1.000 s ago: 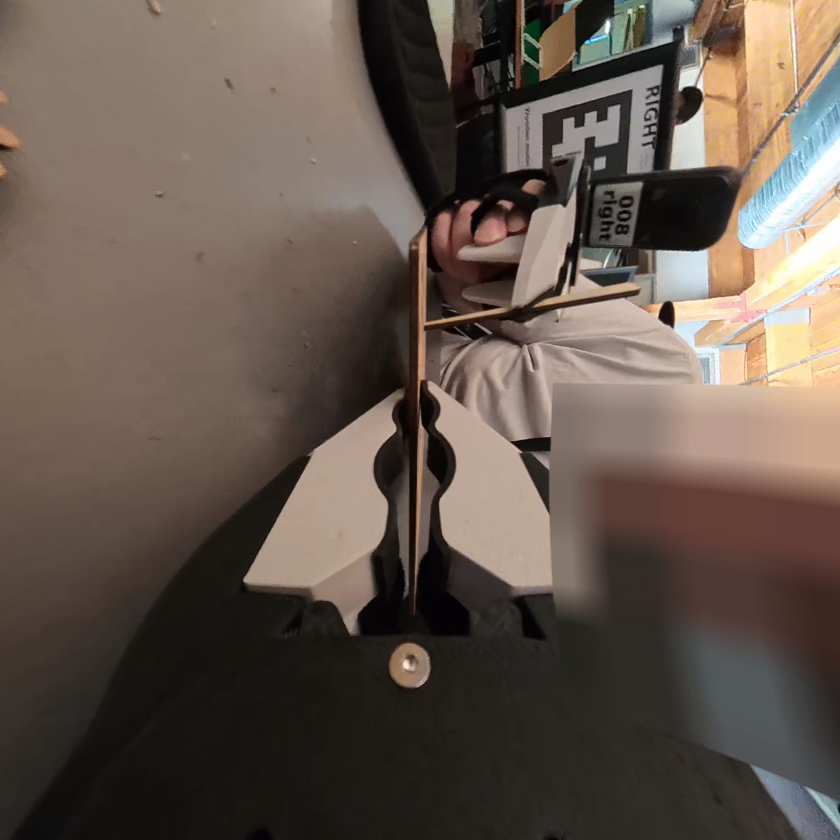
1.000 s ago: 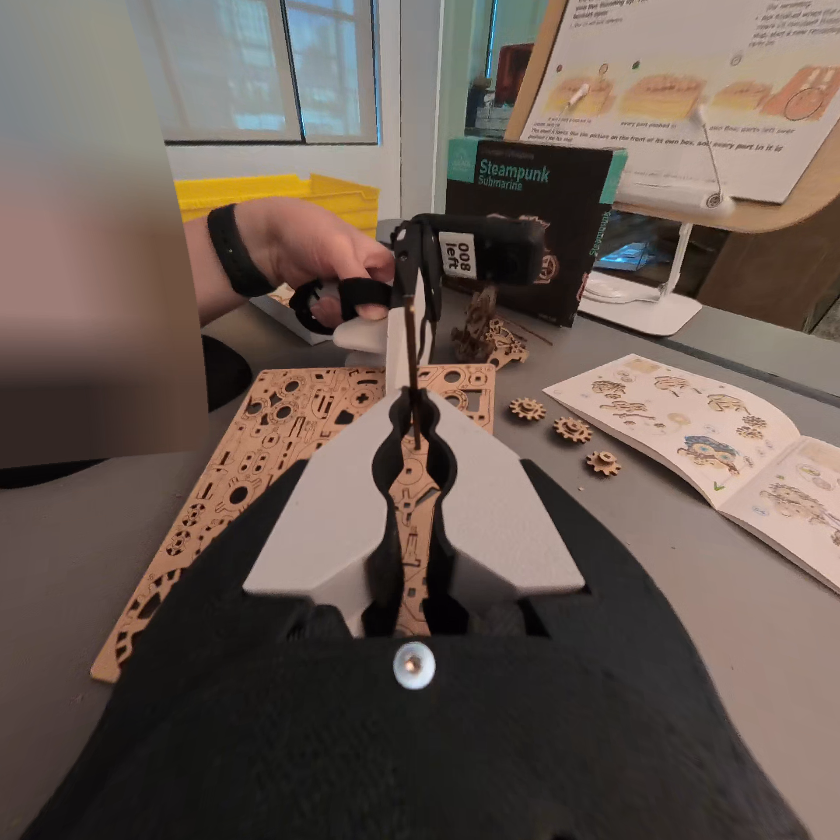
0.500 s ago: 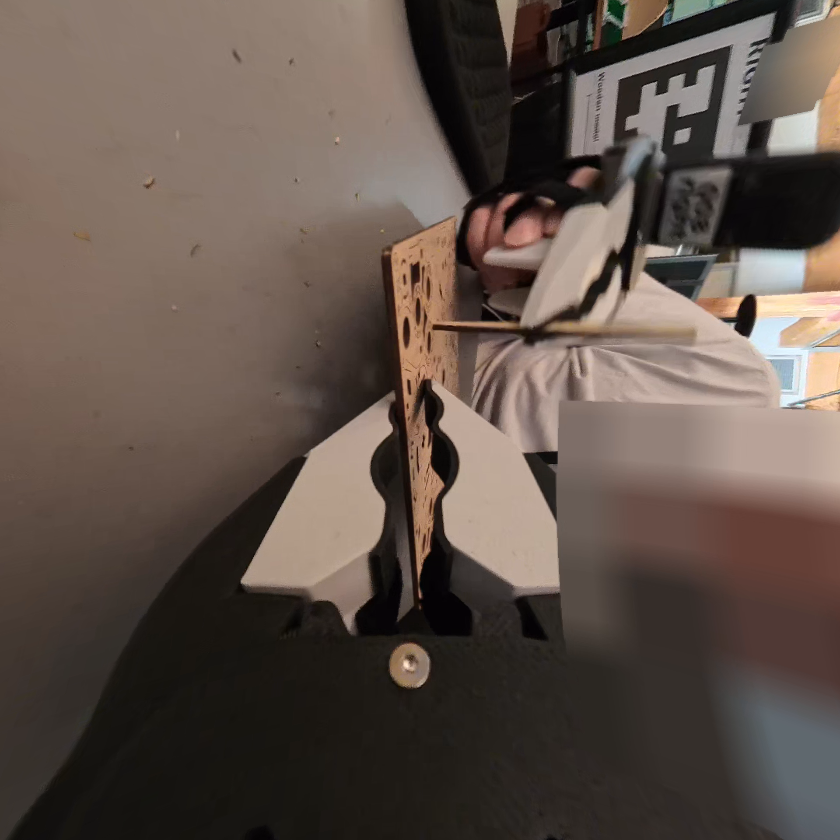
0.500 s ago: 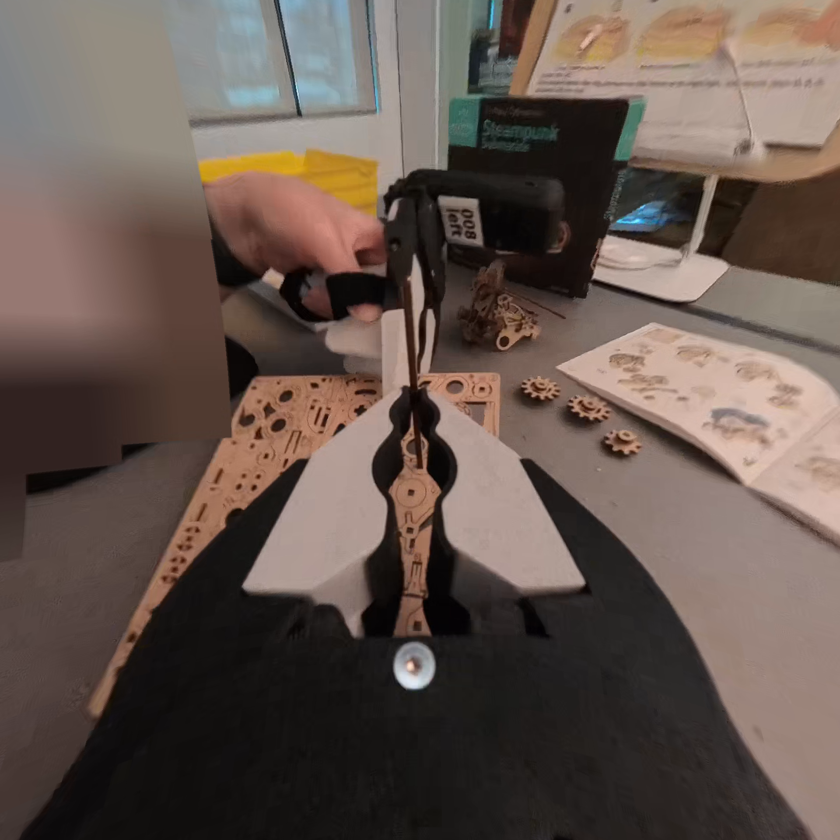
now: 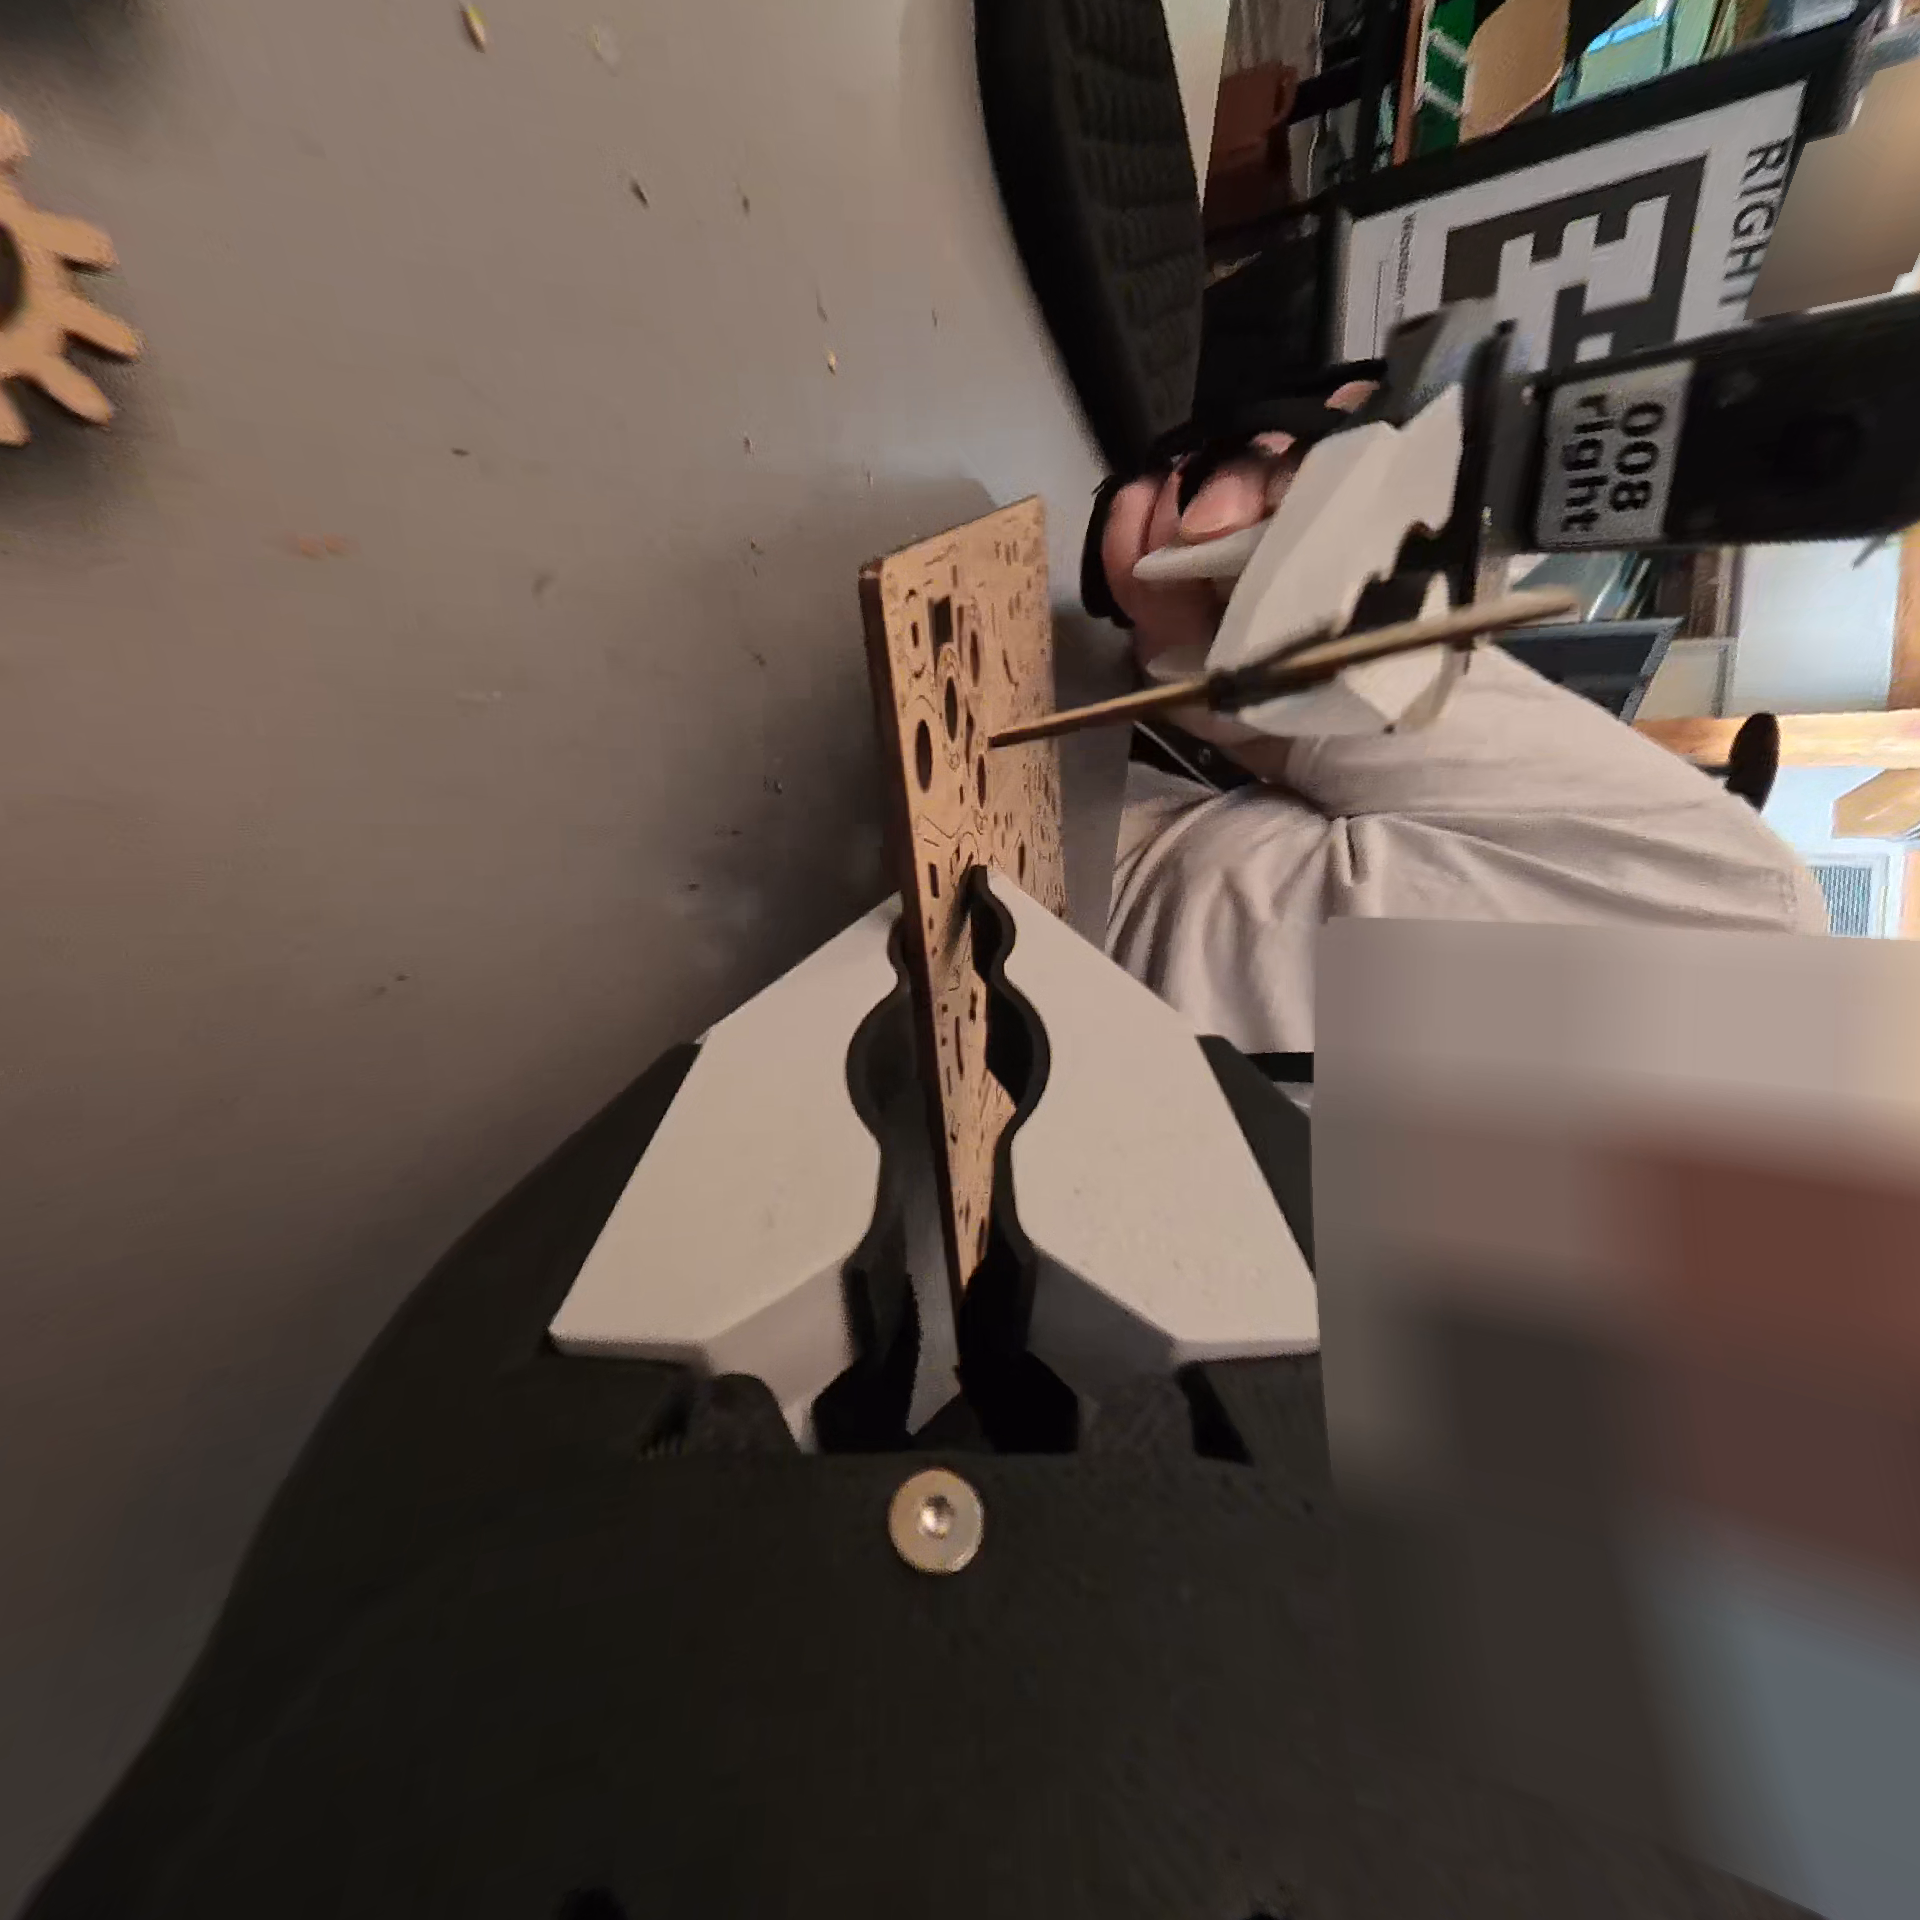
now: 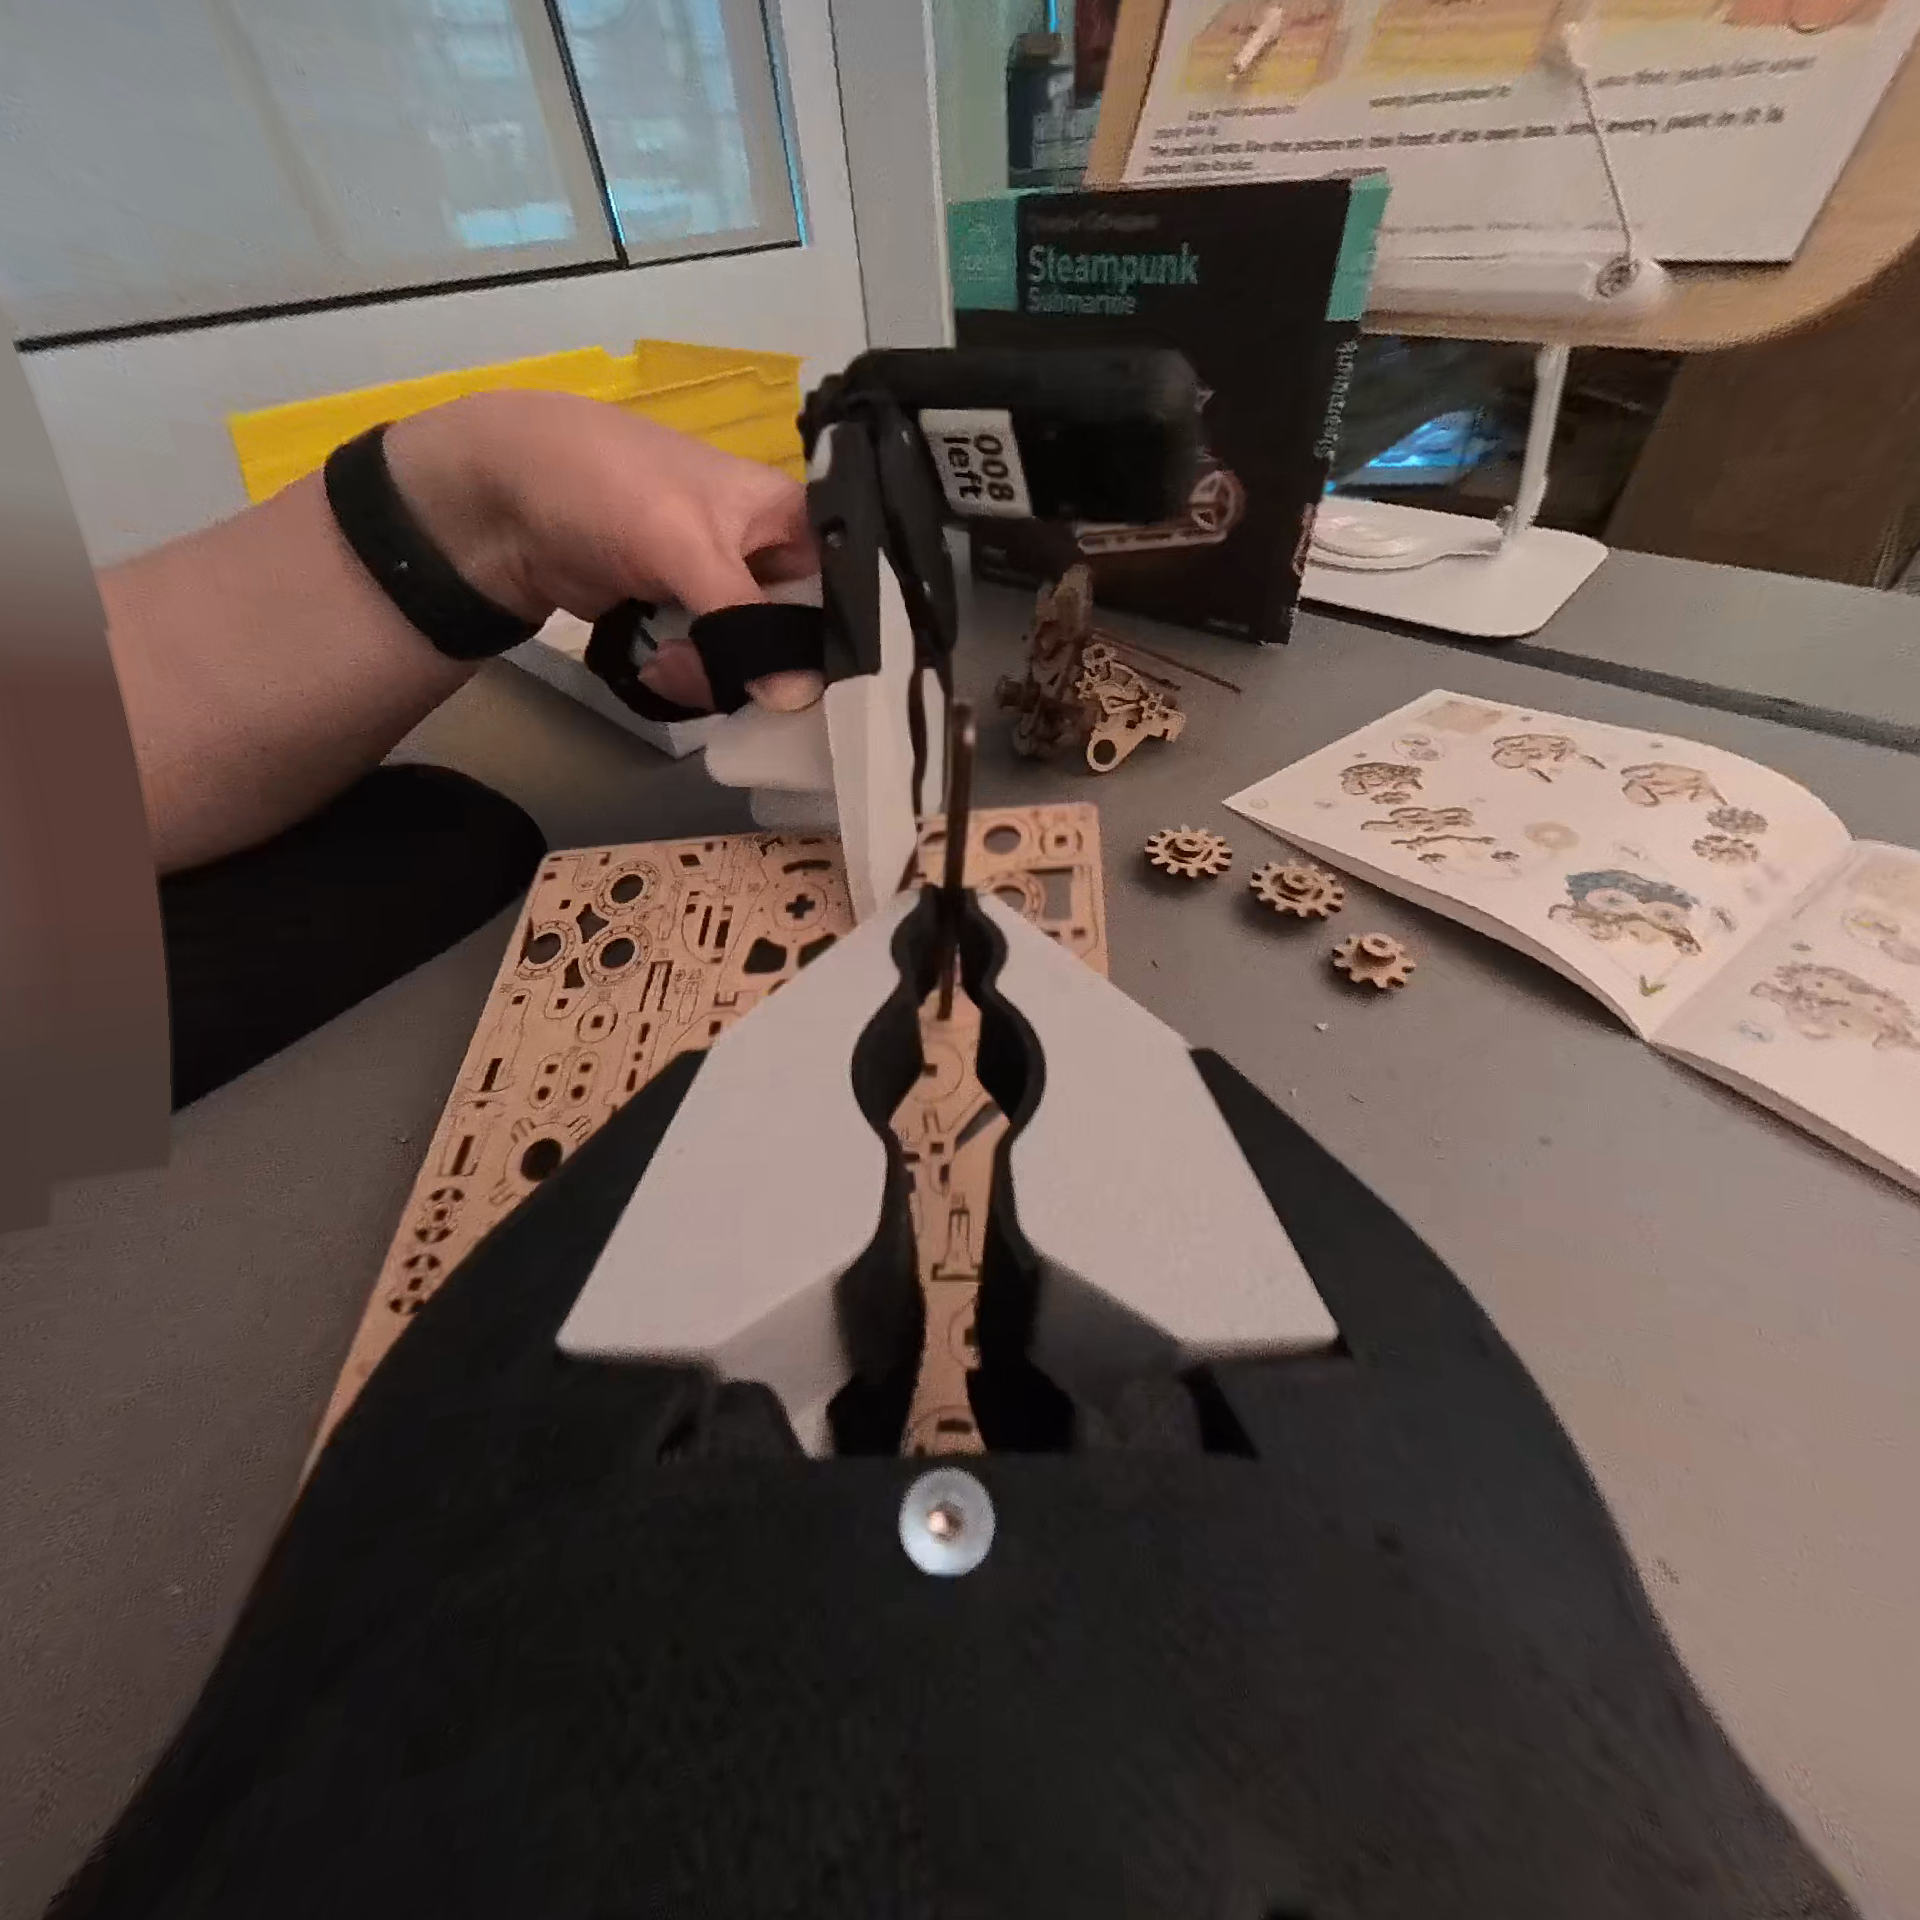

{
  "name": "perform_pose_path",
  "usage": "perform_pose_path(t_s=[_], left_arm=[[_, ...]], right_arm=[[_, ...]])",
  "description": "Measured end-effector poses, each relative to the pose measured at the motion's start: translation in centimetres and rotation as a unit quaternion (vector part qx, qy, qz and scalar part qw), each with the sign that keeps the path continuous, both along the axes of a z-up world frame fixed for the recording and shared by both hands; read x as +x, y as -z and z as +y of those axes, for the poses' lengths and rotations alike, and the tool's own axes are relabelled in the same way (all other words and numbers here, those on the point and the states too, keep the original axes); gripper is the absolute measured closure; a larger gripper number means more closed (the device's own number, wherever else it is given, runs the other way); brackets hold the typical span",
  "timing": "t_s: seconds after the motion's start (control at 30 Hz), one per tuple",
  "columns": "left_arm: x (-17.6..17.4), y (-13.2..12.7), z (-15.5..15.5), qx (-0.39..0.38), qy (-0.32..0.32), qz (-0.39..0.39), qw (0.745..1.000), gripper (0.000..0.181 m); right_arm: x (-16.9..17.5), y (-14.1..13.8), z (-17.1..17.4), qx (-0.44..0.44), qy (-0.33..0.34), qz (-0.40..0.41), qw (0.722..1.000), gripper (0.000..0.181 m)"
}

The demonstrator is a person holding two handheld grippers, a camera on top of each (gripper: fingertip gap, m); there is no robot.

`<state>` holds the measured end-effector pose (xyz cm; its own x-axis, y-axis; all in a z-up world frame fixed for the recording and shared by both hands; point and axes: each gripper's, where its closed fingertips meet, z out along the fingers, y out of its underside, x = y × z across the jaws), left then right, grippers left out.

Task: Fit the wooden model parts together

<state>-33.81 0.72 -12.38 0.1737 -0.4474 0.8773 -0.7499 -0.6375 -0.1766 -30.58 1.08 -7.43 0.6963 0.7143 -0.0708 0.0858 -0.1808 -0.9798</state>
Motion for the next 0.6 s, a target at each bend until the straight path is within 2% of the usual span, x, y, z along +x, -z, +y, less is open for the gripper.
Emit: perform_pose_path(t_s=[0.1, 0.2, 0.33, 0.47, 0.6], left_arm=[[-0.1, -0.2, 0.2, 0.01, 0.0, -0.002, 1.0, 0.177], [0.0, 0.5, -0.7, -0.002, 0.02, 0.01, 1.0, 0.175], [0.3, 0.9, -1.7, 0.026, 0.041, 0.022, 0.999, 0.174], [0.2, 0.6, -0.8, 0.006, 0.02, 0.012, 1.0, 0.175], [0.2, -0.1, 0.1, -0.001, 0.003, -0.006, 1.0, 0.176]], right_arm=[[0.5, 0.3, -1.0, 0.0, 0.005, 0.026, 1.0, 0.181], [-0.6, 0.0, -1.8, 0.049, 0.0, -0.025, 0.998, 0.181], [-1.0, 0.5, -0.4, -0.006, -0.02, -0.024, 0.999, 0.181], [-1.3, 0.1, 0.1, 0.0, -0.022, -0.04, 0.999, 0.181], [0.1, -0.5, -0.8, 0.033, 0.003, -0.01, 0.999, 0.181]])
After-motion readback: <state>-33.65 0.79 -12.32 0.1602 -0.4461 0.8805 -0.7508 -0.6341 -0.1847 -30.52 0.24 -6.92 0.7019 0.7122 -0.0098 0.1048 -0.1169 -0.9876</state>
